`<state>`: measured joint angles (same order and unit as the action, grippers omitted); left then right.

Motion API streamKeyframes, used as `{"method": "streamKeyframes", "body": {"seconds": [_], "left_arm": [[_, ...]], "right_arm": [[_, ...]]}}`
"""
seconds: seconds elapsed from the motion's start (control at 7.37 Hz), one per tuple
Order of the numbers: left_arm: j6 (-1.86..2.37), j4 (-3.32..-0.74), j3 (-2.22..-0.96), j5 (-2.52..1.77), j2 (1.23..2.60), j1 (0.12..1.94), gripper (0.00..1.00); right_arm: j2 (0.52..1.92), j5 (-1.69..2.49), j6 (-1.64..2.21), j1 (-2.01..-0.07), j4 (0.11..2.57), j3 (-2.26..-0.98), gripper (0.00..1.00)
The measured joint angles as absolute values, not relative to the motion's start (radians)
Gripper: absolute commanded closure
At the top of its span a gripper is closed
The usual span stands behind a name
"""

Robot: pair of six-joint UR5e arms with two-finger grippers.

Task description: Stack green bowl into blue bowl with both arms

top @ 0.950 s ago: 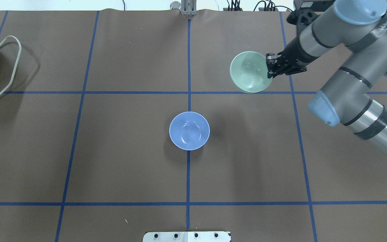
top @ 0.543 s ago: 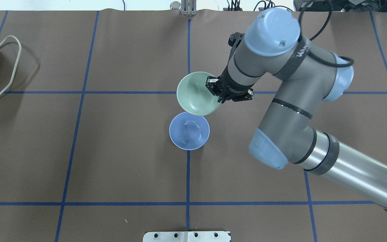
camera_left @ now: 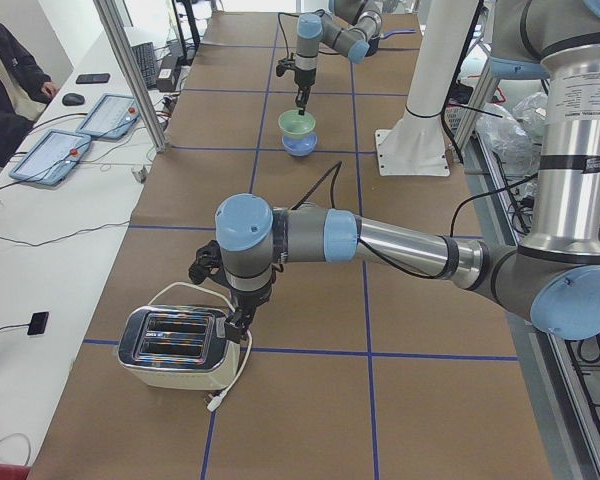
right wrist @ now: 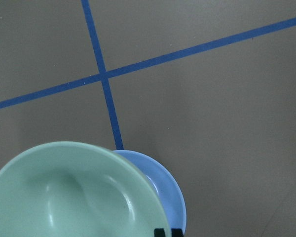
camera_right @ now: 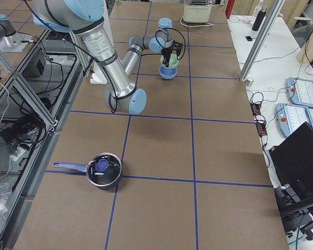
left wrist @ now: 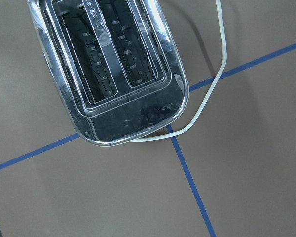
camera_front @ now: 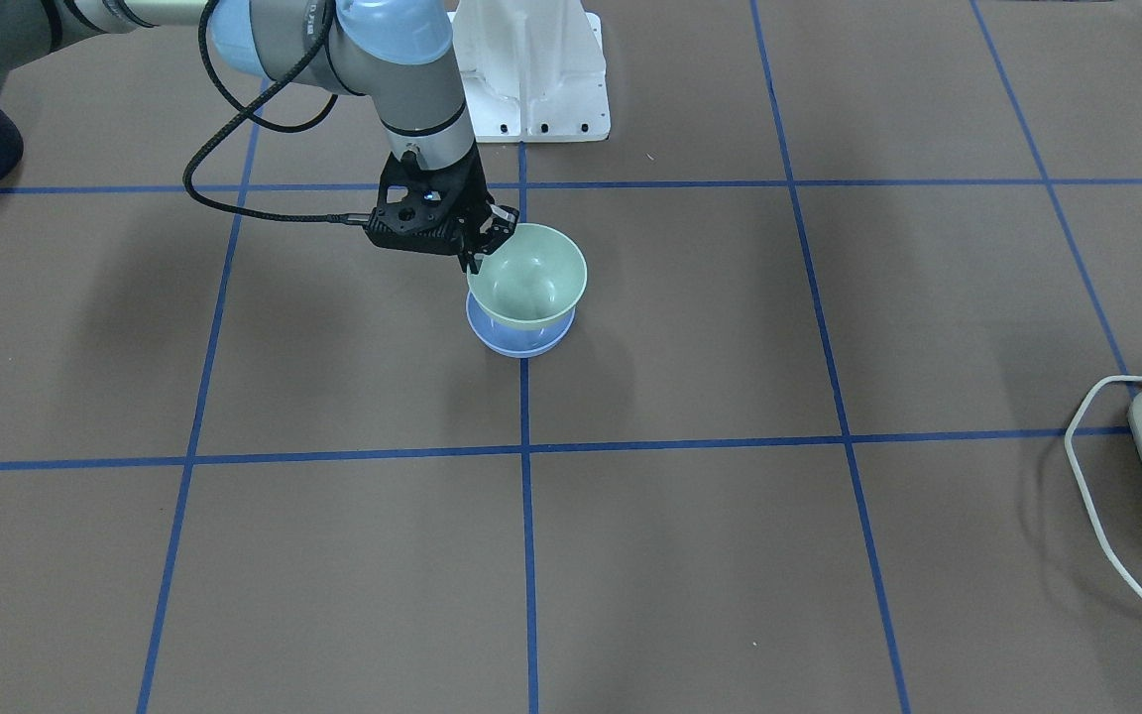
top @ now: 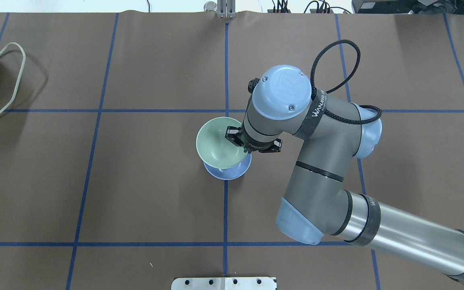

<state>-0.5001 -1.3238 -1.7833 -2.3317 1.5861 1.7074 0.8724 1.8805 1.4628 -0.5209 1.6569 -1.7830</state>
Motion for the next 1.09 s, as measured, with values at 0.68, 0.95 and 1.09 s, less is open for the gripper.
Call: {"method": "streamKeyframes", "body": {"seconds": [0.68, 0.95, 1.09], "left_arm": [[-0.500, -1.324, -1.784, -2.333, 1.586, 1.707, 0.02], [-0.500, -1.324, -1.784, -2.332, 1.586, 1.707, 0.02], [-0.500, -1.324, -1.784, -2.332, 1.586, 1.707, 0.02]], "right_arm": [[0.878, 1.867, 1.449, -0.495, 1.611, -1.719, 1.00], [0.882, 1.866, 1.446, -0.494, 1.596, -1.709, 1.00], [0.887, 1.867, 1.435, -0.494, 1.595, -1.707, 1.00]]}}
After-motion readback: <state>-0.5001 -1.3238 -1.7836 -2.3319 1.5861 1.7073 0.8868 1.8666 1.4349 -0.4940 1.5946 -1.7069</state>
